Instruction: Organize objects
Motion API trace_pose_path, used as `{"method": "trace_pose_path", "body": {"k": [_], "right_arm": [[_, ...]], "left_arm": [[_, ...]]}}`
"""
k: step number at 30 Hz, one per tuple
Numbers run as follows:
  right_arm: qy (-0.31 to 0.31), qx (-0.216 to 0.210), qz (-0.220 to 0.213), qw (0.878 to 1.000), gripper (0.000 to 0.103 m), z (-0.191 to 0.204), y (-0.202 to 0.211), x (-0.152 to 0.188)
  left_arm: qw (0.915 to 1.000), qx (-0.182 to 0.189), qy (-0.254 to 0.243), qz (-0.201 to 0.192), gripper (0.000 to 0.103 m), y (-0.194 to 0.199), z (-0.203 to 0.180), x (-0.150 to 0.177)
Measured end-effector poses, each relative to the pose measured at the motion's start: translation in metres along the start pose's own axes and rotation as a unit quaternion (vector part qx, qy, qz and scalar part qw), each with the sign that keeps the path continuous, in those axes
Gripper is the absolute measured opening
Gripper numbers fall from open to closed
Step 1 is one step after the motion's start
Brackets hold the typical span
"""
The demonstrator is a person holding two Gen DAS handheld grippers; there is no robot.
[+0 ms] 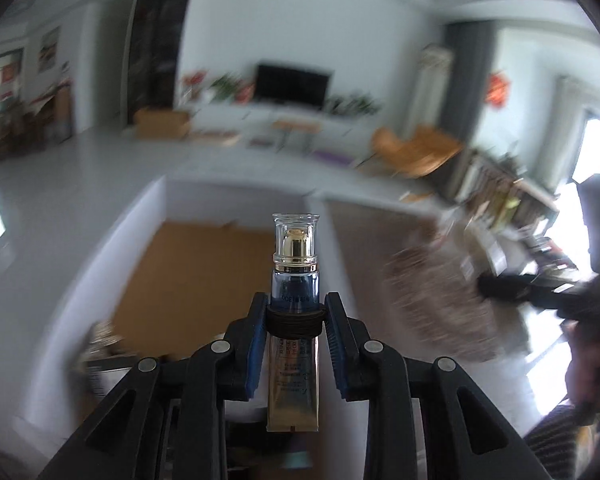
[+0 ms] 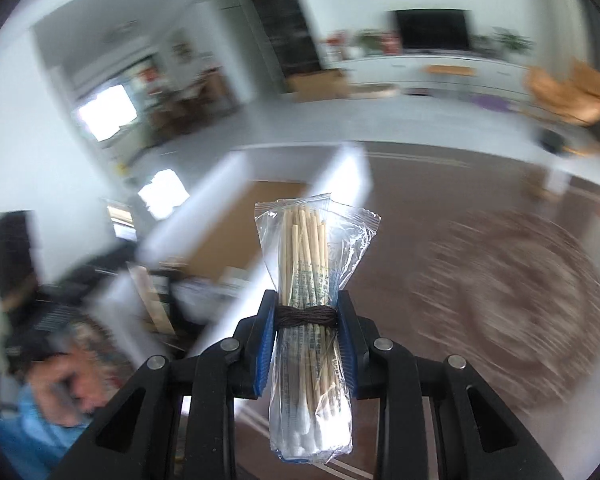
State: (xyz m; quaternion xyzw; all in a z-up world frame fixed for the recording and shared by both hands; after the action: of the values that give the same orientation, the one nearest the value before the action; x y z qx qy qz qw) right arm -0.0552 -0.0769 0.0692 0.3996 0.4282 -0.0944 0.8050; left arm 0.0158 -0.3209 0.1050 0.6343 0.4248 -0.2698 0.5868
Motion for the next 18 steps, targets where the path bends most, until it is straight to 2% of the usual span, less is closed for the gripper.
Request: {"method": "trace_pose_path", "body": {"k": [4,9,10,11,13,14,16,18], "right_arm": [[0.035,-0.042,0.031,0.998,0.029,0.061,-0.065,-0.023],[0.033,-0.049,0.084,0.995,0.03,0.09,-0.146,-0.013],[0.034,-0.049,0.095,0.994,0.032,0.093,-0.16,-0.009],[0.038,-0.042,0.105,0.993,0.034,0.094,-0.174,-0.003],[0.04,-0.034,0.117,0.992,0.039,0.092,-0.189,0.003],[0.035,-0.039,0.115,0.992,0.041,0.091,-0.191,0.005],[0.023,-0.043,0.103,0.994,0.06,0.086,-0.186,0.003],[0.016,-0.038,0.087,0.995,0.066,0.08,-0.174,-0.001]], "left_arm": [[0.9964,-0.05,0.03,0.062,0.029,-0.03,0.047,0.014],[0.9915,-0.089,0.039,0.087,0.033,-0.049,0.064,0.027],[0.9909,-0.093,0.037,0.09,0.047,-0.051,0.061,0.033],[0.9904,-0.099,0.034,0.091,0.069,-0.054,0.059,0.033],[0.9902,-0.114,0.027,0.077,0.09,-0.055,0.053,0.032],[0.9907,-0.119,0.021,0.063,0.096,-0.051,0.051,0.029],[0.9906,-0.127,0.02,0.046,0.1,-0.045,0.047,0.024],[0.9897,-0.136,0.024,0.036,0.1,-0.037,0.043,0.019]]}}
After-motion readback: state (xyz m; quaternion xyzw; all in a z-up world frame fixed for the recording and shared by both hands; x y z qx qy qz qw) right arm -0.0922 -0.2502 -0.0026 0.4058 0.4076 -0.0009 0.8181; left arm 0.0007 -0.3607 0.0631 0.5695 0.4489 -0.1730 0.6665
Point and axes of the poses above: each gripper's, at about its wrist camera, not at the fingertips, and y roughly against the way its jaws point, z to its left, x to its underside, the point moved 5 cm from there along -y, roughly the way its jaws point, and after that the axes turned 9 degrees about -z, right-handed, at the moved point
